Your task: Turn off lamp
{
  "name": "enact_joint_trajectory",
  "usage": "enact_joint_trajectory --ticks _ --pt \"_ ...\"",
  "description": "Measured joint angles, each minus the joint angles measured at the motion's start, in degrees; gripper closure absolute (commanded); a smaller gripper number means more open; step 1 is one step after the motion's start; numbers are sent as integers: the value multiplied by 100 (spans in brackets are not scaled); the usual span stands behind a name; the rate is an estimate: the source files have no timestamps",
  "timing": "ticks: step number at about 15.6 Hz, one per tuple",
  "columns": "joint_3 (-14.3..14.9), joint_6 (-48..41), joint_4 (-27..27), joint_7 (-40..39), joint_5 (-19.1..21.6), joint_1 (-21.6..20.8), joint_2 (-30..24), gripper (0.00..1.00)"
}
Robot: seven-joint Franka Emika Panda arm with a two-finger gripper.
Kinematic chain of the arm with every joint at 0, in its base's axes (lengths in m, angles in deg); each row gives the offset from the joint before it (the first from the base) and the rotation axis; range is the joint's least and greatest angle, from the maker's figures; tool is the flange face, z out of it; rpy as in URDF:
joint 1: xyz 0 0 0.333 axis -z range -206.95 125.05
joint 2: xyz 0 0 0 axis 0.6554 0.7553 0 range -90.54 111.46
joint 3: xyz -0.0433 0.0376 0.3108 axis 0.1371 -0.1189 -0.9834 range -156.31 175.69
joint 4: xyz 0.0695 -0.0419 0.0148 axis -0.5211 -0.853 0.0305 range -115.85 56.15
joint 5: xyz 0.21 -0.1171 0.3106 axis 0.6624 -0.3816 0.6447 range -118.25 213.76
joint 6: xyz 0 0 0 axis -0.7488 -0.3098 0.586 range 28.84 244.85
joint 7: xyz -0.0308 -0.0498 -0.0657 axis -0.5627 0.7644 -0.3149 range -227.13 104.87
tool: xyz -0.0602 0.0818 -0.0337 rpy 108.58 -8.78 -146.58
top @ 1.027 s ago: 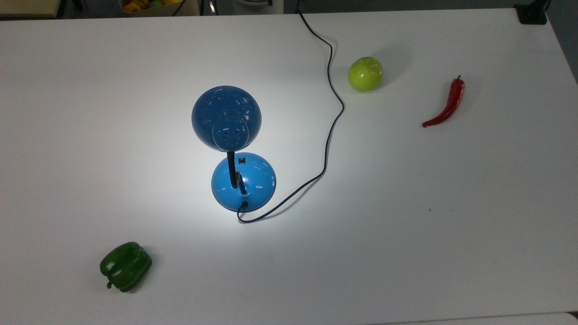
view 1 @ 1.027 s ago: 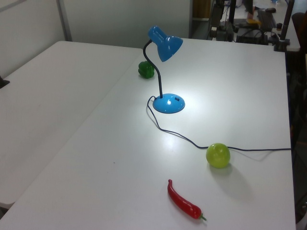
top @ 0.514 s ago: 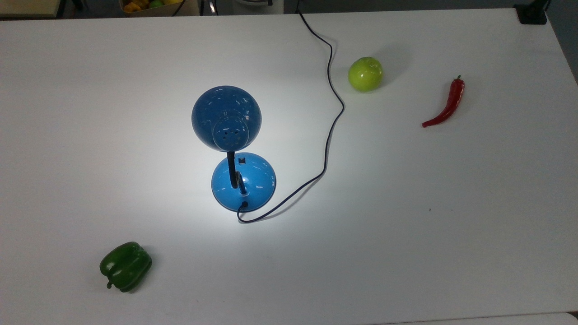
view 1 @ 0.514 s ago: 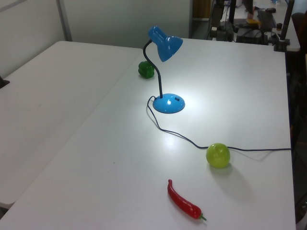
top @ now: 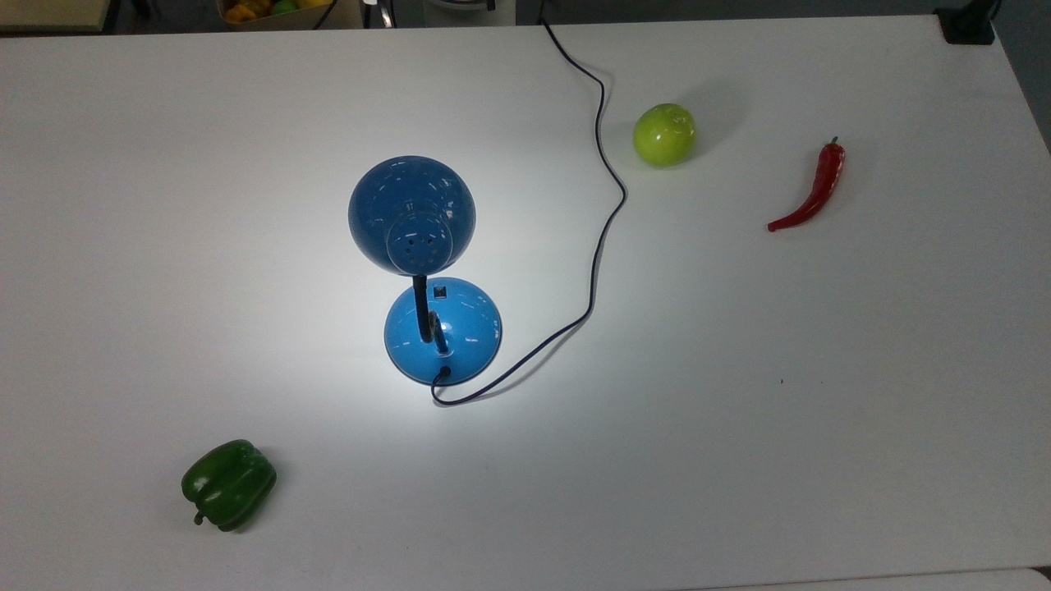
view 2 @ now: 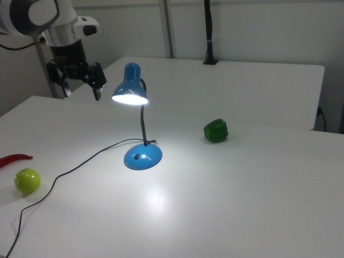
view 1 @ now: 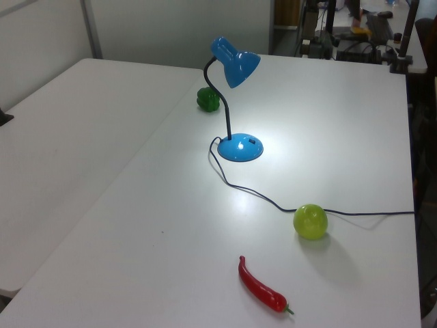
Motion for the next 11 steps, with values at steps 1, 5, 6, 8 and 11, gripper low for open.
enact_joint_trajectory --ticks 1,5,6,8,11 --pt "1 0 0 -31 0 7 2 14" --pt "4 0 -1 -64 0 12 6 55" --pt "4 0 -1 -66 0 11 6 65" --pt "4 0 -1 -68 0 8 8 86" --pt "4 0 -1 -71 2 6 14 99"
